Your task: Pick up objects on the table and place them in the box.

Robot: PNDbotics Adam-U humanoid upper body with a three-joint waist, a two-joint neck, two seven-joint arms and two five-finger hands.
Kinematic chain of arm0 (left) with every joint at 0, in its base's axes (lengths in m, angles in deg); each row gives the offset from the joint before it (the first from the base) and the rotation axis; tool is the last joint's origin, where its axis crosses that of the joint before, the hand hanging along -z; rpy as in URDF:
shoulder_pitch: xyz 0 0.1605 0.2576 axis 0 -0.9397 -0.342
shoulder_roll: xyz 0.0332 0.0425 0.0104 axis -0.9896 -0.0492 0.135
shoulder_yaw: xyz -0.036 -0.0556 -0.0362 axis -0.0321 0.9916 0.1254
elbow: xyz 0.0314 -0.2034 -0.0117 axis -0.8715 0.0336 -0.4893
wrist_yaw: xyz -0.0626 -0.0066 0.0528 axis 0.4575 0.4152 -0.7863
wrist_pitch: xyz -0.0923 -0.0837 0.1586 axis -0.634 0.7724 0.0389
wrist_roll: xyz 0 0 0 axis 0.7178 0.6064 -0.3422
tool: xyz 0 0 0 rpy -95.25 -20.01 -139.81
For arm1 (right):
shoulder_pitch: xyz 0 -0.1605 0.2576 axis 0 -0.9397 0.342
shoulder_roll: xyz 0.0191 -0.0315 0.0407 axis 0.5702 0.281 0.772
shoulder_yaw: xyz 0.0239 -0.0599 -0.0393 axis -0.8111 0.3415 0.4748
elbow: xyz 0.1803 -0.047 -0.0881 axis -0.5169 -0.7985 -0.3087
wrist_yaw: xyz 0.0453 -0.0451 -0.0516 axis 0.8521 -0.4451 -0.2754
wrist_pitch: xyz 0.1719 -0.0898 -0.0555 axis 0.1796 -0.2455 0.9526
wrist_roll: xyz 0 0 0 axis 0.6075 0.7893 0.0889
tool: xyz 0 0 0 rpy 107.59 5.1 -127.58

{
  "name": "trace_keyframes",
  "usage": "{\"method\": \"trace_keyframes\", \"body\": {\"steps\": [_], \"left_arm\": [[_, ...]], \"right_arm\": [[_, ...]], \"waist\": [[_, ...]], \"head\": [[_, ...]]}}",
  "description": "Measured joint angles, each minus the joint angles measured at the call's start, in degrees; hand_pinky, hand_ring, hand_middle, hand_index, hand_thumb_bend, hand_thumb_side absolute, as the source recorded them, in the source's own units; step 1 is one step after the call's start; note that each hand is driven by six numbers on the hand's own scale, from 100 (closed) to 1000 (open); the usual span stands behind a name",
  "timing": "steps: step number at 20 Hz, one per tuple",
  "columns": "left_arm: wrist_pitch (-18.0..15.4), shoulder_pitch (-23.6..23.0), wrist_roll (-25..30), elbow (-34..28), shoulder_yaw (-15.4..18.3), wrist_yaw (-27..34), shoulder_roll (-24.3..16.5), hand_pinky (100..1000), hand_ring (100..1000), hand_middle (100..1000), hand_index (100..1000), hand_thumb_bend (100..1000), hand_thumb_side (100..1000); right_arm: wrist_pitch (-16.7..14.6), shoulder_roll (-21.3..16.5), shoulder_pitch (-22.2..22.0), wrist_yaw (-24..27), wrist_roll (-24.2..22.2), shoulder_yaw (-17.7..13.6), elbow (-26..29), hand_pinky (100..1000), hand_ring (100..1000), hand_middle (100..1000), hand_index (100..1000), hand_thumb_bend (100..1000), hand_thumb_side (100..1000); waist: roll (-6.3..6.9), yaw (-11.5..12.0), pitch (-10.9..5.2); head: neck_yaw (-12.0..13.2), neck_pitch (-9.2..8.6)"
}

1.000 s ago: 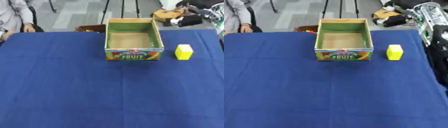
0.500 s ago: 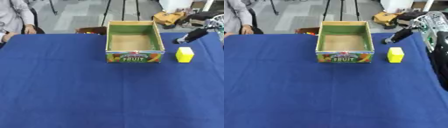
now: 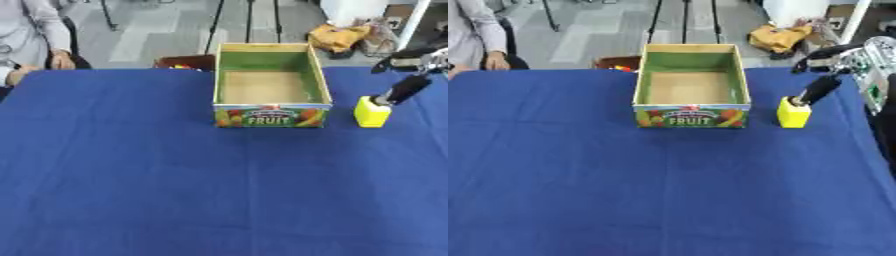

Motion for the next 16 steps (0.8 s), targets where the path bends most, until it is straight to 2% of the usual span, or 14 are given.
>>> {"method": "trace_keyframes", "body": {"steps": [3, 5, 7, 10, 12, 13, 16], "left_arm": [[0.05, 0.00, 0.05, 0.00, 0.00, 0.00, 0.00, 579, 626, 719, 934, 100, 981], [0.09, 0.01, 0.09, 0.00, 0.00, 0.00, 0.00, 578, 624, 719, 934, 100, 980], [0.12, 0.01, 0.11, 0.00, 0.00, 0.00, 0.01, 577, 623, 719, 934, 100, 979], [0.19, 0.02, 0.18, 0.00, -0.01, -0.02, 0.01, 576, 621, 719, 934, 100, 975], [0.21, 0.05, 0.20, 0.00, -0.01, -0.02, 0.01, 575, 620, 719, 934, 100, 972], [0.22, 0.06, 0.21, 0.00, -0.01, -0.02, 0.01, 575, 620, 719, 934, 100, 971], [0.23, 0.09, 0.22, 0.00, -0.02, -0.02, 0.01, 573, 618, 717, 934, 100, 970]], "right_arm": [[0.53, -0.16, 0.00, 0.11, -1.33, 0.00, -0.39, 993, 1000, 977, 1000, 100, 490], [0.91, -0.25, 0.00, 0.04, -1.91, 0.00, -0.59, 994, 1000, 988, 1000, 116, 487], [1.35, -0.26, 0.00, -0.37, -2.38, 0.00, -0.90, 996, 1000, 995, 1000, 275, 487], [1.80, -0.26, 0.00, -1.16, -3.04, 0.00, -1.23, 1000, 1000, 1000, 1000, 363, 485], [1.95, -0.27, 0.01, -1.97, -3.41, 0.02, -1.49, 1000, 1000, 1000, 1000, 504, 457], [2.05, -0.30, 0.02, -2.62, -3.62, 0.05, -1.68, 1000, 1000, 1000, 1000, 536, 451], [2.27, -0.33, 0.05, -4.78, -3.85, 0.13, -2.28, 1000, 1000, 1000, 1000, 517, 453]], "waist": [[0.01, 0.00, 0.06], [0.02, 0.00, 0.20], [0.03, 0.00, 0.34], [0.02, 0.00, 0.41], [0.00, 0.03, 0.53], [0.00, 0.08, 0.63], [-0.01, 0.18, 0.74]], "head": [[0.00, -0.02], [0.00, -0.06], [0.00, -0.24], [-0.01, -0.40], [-0.05, -0.45], [-0.09, -0.47], [-0.22, -0.53]]}}
